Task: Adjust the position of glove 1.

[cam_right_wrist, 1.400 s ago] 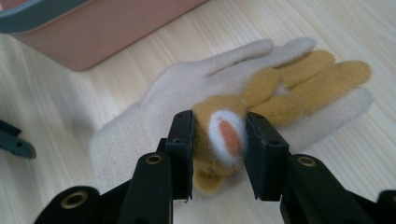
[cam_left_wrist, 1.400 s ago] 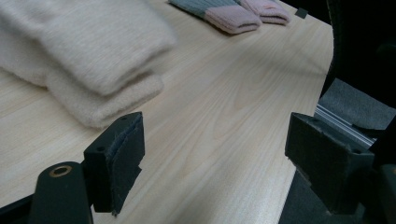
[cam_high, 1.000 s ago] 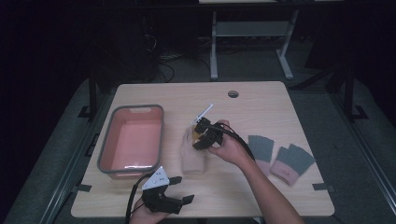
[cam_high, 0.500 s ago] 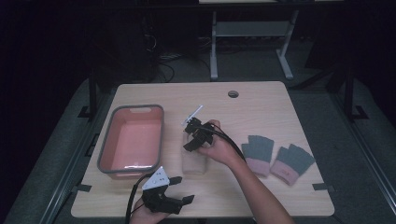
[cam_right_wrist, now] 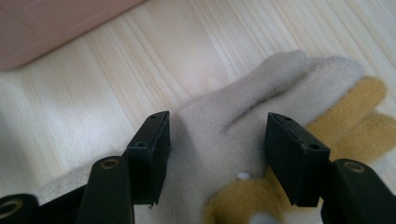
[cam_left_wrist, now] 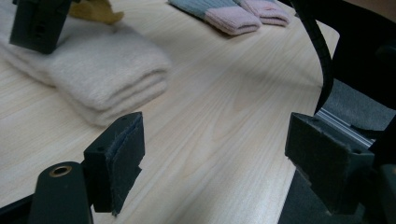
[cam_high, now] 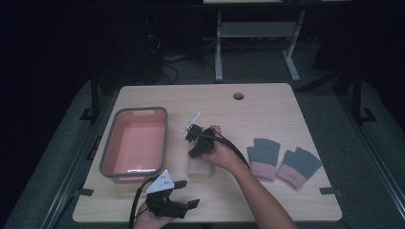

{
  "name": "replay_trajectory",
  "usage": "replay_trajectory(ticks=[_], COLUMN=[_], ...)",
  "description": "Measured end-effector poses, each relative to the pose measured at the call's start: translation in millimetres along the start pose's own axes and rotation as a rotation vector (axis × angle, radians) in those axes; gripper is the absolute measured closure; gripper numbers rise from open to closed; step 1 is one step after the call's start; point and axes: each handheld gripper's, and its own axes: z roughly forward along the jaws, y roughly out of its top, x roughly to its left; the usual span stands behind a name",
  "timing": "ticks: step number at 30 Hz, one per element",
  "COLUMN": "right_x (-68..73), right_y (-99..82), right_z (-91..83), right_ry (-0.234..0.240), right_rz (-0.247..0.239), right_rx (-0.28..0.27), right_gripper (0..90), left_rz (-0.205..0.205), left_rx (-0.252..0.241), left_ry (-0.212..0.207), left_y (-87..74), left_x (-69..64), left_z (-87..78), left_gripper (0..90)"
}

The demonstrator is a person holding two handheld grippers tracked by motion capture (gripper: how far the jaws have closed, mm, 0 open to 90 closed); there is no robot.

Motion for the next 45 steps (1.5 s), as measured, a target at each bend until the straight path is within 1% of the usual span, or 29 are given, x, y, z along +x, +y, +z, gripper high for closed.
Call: replay_trajectory(ticks=[3, 7, 9, 10, 14, 15, 17, 18, 19, 20, 21, 22, 23, 24, 25, 27, 28, 29, 32, 33, 34, 35, 36, 37, 40, 41, 42, 43, 45], right_x=[-2.8, -9.0, -11.6, -14.4, -18.9, -20.0, -20.5, -21.7, -21.7, -23.1, -23.1, -25.2, -25.2, -28.1, -28.1, -32.2, -34.5, -34.5, -37.4, -38.1, -39.0, -39.0, -39.9, -39.9, -41.1, -41.9, -42.4, -43.2, -44.2], right_y=[-4.1, -15.8, -21.2, -27.1, -33.7, -36.7, -37.6, -39.3, -39.3, -41.9, -41.9, -46.3, -46.3, -52.4, -52.4, -60.6, -66.8, -66.8, -77.6, -81.3, -87.9, -87.9, -94.4, -97.6, -106.9, -110.2, -113.2, -115.9, -120.4], right_z=[-2.0, -7.5, -10.1, -13.2, -16.8, -18.5, -19.4, -23.7, -23.7, -29.8, -29.8, -35.6, -35.6, -42.1, -42.1, -49.4, -55.1, -55.1, -63.6, -65.4, -67.6, -67.6, -68.8, -68.8, -68.0, -67.6, -67.6, -67.2, -65.9], right_ry=[0.001, 0.009, 0.009, 0.012, 0.017, 0.021, 0.024, 0.036, 0.036, 0.049, 0.049, 0.054, 0.054, 0.07, 0.07, 0.084, 0.089, 0.089, 0.107, 0.109, 0.11, 0.11, 0.111, 0.104, 0.119, 0.126, 0.136, 0.148, 0.157], right_rz=[0.0, 0.018, 0.027, 0.034, 0.041, 0.047, 0.051, 0.067, 0.067, 0.089, 0.089, 0.112, 0.112, 0.154, 0.154, 0.188, 0.22, 0.22, 0.274, 0.286, 0.303, 0.303, 0.325, 0.329, 0.365, 0.379, 0.403, 0.424, 0.438], right_rx=[0.001, -0.007, -0.01, -0.016, -0.01, -0.007, -0.008, -0.025, -0.025, -0.044, -0.044, -0.061, -0.061, -0.083, -0.083, -0.113, -0.136, -0.136, -0.167, -0.176, -0.184, -0.184, -0.19, -0.193, -0.195, -0.205, -0.21, -0.21, -0.223], right_gripper=[40.7, 40.7, 41.1, 41.4, 41.3, 40.8, 40.3, 39.8, 39.8, 39.5, 39.5, 39.0, 39.0, 38.8, 38.8, 38.3, 38.0, 38.0, 37.8, 37.7, 37.5, 37.5, 37.7, 37.7, 37.6, 37.6, 37.6, 37.5, 37.5], left_rz=[-0.005, -0.021, -0.01, -0.013, -0.014, -0.021, -0.021, -0.022, -0.023, -0.023, -0.023, -0.042, -0.042, -0.063, -0.063, -0.08, -0.077, -0.077, -0.107, -0.108, -0.117, -0.117, -0.135, -0.15, -0.205, -0.221, -0.234, -0.255, -0.286], left_rx=[0.001, 0.001, 0.01, 0.014, 0.026, 0.033, 0.04, 0.043, 0.042, 0.038, 0.038, 0.033, 0.033, 0.031, 0.031, 0.025, 0.033, 0.033, 0.051, 0.052, 0.067, 0.067, 0.079, 0.086, 0.085, 0.085, 0.089, 0.085, 0.092], left_ry=[-0.002, -0.001, 0.01, 0.004, 0.008, -0.004, -0.002, 0.0, -0.001, 0.0, 0.0, 0.002, 0.002, 0.005, 0.005, 0.019, 0.033, 0.033, 0.058, 0.062, 0.077, 0.077, 0.086, 0.09, 0.093, 0.101, 0.107, 0.105, 0.097], left_y=[0.8, 3.0, 4.0, 4.7, 6.1, 7.8, 9.6, 12.1, 15.0, 21.0, 21.0, 26.9, 26.9, 32.5, 32.5, 38.0, 43.6, 43.6, 50.9, 53.0, 56.1, 56.1, 57.5, 57.9, 59.0, 59.5, 60.1, 60.1, 60.7], left_x=[0.2, 0.0, -1.6, -3.3, -4.9, -4.3, -4.0, -3.5, -2.9, -1.5, -1.5, 0.9, 0.9, 3.3, 3.3, 5.2, 8.0, 8.0, 11.3, 13.4, 17.8, 17.8, 21.4, 23.4, 28.7, 29.8, 31.8, 33.5, 36.9], left_z=[1.1, 2.8, 3.9, 5.6, 9.4, 12.5, 14.2, 15.7, 17.1, 20.2, 20.2, 24.2, 24.2, 28.4, 28.4, 33.3, 38.5, 38.5, 46.7, 49.5, 54.4, 54.4, 59.9, 62.5, 67.9, 69.4, 70.4, 72.0, 73.6], left_gripper=[20.0, 20.0, 20.0, 20.0, 20.0, 20.0, 20.0, 20.1, 20.1, 20.1, 20.1, 20.1, 20.1, 20.0, 20.1, 20.1, 20.2, 20.3, 20.8, 21.4, 22.0, 22.0, 22.2, 22.2, 22.7, 22.8, 23.2, 23.8, 24.2])
